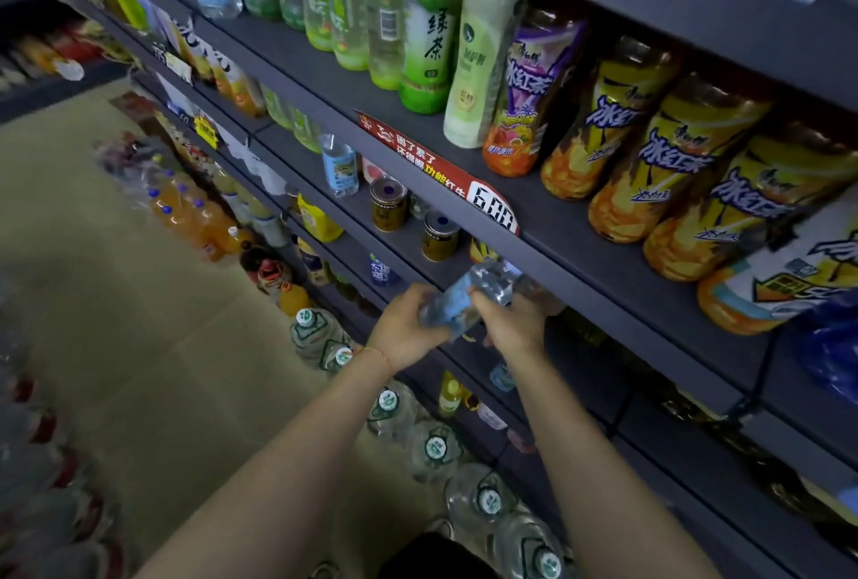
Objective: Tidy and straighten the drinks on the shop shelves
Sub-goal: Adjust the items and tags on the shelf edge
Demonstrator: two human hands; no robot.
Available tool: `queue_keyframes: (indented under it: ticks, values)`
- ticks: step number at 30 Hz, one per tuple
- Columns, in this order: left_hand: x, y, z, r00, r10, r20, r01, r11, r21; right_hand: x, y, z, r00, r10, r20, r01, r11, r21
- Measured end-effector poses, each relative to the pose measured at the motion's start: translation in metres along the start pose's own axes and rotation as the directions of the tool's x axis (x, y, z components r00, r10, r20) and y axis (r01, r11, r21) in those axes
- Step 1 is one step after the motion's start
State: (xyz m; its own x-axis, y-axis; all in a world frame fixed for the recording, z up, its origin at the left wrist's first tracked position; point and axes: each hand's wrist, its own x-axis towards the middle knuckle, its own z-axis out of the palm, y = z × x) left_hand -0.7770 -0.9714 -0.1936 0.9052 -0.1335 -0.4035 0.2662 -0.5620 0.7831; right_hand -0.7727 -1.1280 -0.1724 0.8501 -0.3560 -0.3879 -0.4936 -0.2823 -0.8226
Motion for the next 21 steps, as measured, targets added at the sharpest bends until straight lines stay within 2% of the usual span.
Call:
queue_keyframes:
  ticks: [3,5,8,11,13,17,21]
  values:
    - [-0.028,0.003,-0.015,0.994,0.100,-0.040,-0.099,0.995,0.007,-0.040,-0.003,0.014,0.996,-0.071,0.062,0.072,0.997,-0.006]
    - [-0.047,0.002,-0.025,0.988,0.144,-0.062,-0.145,0.989,-0.017,-0.065,-0.008,0.020,0.992,-0.106,0.066,0.102,0.993,0.054]
    - [-0.079,0.005,-0.044,0.974,0.191,-0.124,-0.213,0.956,-0.200,-0.110,-0.022,0.015,0.980,-0.197,0.019,0.192,0.968,0.162]
    - [-0.115,0.027,-0.061,0.970,0.192,-0.148,-0.241,0.843,-0.482,-0.148,-0.038,-0.003,0.954,-0.298,0.030,0.282,0.925,0.254]
    - [-0.138,0.050,-0.067,0.960,0.218,-0.173,-0.279,0.762,-0.585,-0.172,-0.049,-0.017,0.918,-0.392,0.063,0.363,0.894,0.263]
    - [-0.189,0.114,-0.076,0.896,0.400,-0.191,-0.417,0.615,-0.669,-0.210,-0.078,-0.053,0.829,-0.552,0.088,0.510,0.812,0.283]
    - [-0.227,0.183,-0.062,0.814,0.562,-0.145,-0.499,0.550,-0.670,-0.243,-0.106,-0.122,0.746,-0.665,-0.038,0.652,0.717,0.248]
